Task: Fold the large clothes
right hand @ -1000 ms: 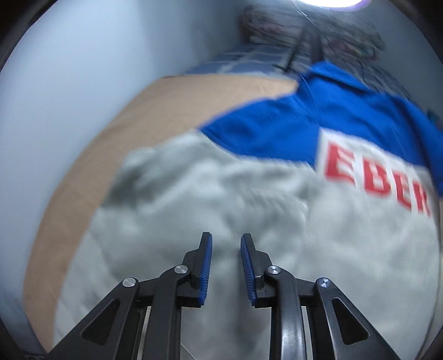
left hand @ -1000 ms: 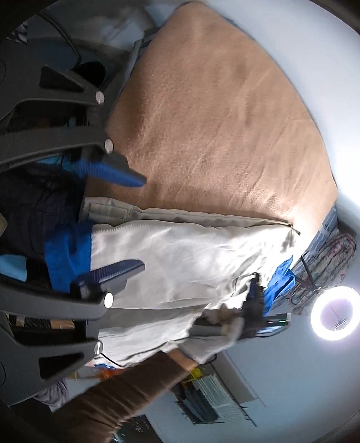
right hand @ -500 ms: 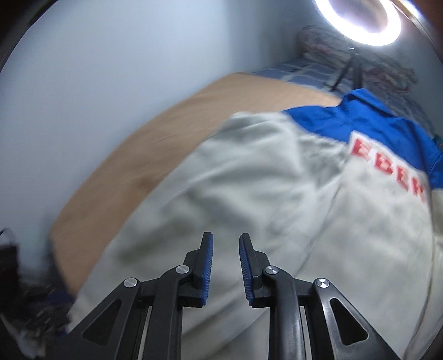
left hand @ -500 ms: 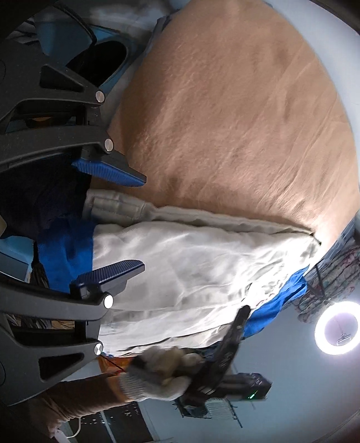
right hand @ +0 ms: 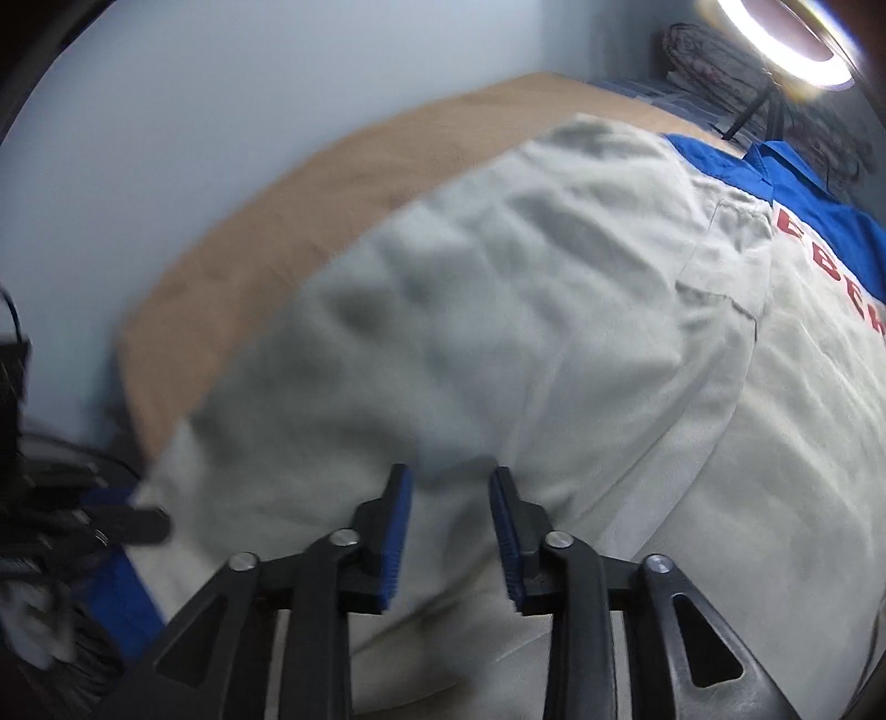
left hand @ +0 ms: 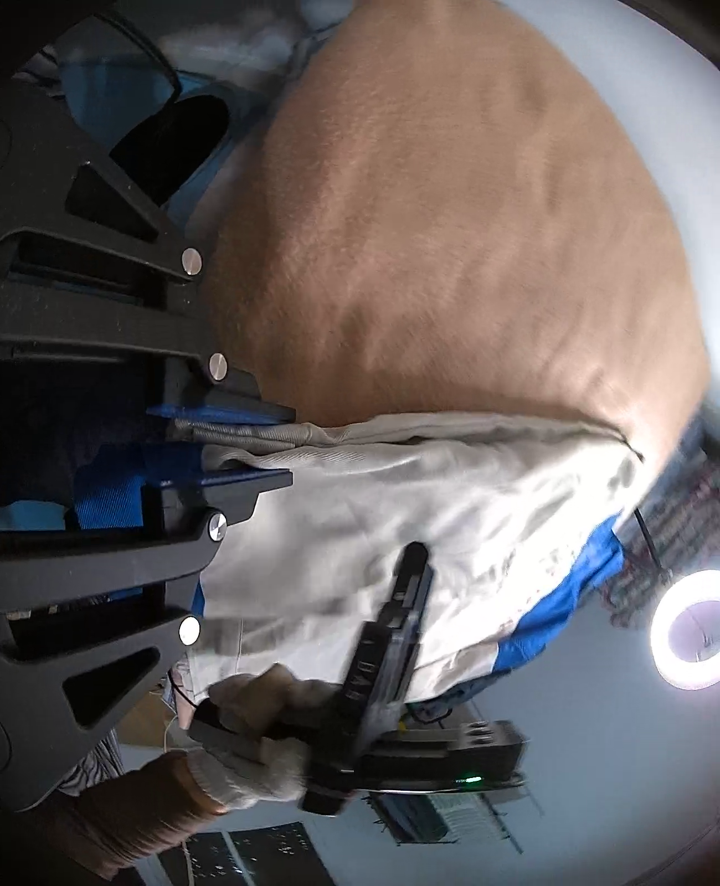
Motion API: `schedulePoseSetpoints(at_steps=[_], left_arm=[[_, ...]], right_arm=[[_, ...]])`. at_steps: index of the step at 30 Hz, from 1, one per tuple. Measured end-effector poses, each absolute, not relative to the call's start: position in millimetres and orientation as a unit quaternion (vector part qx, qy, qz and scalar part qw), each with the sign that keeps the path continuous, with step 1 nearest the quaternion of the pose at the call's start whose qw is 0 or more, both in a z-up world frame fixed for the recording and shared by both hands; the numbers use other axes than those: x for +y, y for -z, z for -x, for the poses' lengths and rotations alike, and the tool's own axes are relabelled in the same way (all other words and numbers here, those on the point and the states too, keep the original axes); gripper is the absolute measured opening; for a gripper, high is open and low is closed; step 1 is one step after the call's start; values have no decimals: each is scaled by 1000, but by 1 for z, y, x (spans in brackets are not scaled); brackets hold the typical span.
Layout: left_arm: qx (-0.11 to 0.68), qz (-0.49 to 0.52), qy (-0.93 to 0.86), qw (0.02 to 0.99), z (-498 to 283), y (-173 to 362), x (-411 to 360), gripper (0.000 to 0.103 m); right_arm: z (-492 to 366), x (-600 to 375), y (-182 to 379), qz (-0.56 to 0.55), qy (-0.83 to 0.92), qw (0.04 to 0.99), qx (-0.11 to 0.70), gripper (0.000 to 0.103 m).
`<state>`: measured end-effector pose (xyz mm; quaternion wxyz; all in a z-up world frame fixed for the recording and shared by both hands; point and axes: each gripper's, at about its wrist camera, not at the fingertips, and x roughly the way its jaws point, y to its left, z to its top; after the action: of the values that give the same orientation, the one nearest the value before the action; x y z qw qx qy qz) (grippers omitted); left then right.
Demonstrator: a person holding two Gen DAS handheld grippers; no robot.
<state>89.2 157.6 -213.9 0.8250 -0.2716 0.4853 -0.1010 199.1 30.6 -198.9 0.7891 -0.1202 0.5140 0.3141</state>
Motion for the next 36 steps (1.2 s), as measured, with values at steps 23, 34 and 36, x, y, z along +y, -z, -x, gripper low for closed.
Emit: schedulePoseSetpoints(at_steps=[23, 34, 36], left_arm=[[461, 217, 121, 852, -81, 191, 130, 10], [445, 156, 134, 872, -76, 166, 88, 10], [439, 131, 135, 879, -73, 162, 71, 10]], right_arm=[[-296, 165, 214, 172, -231, 782, 553, 65], [-290, 131, 192, 125, -234, 801, 537, 4], [-293, 107, 184, 57, -249, 804, 537, 3]])
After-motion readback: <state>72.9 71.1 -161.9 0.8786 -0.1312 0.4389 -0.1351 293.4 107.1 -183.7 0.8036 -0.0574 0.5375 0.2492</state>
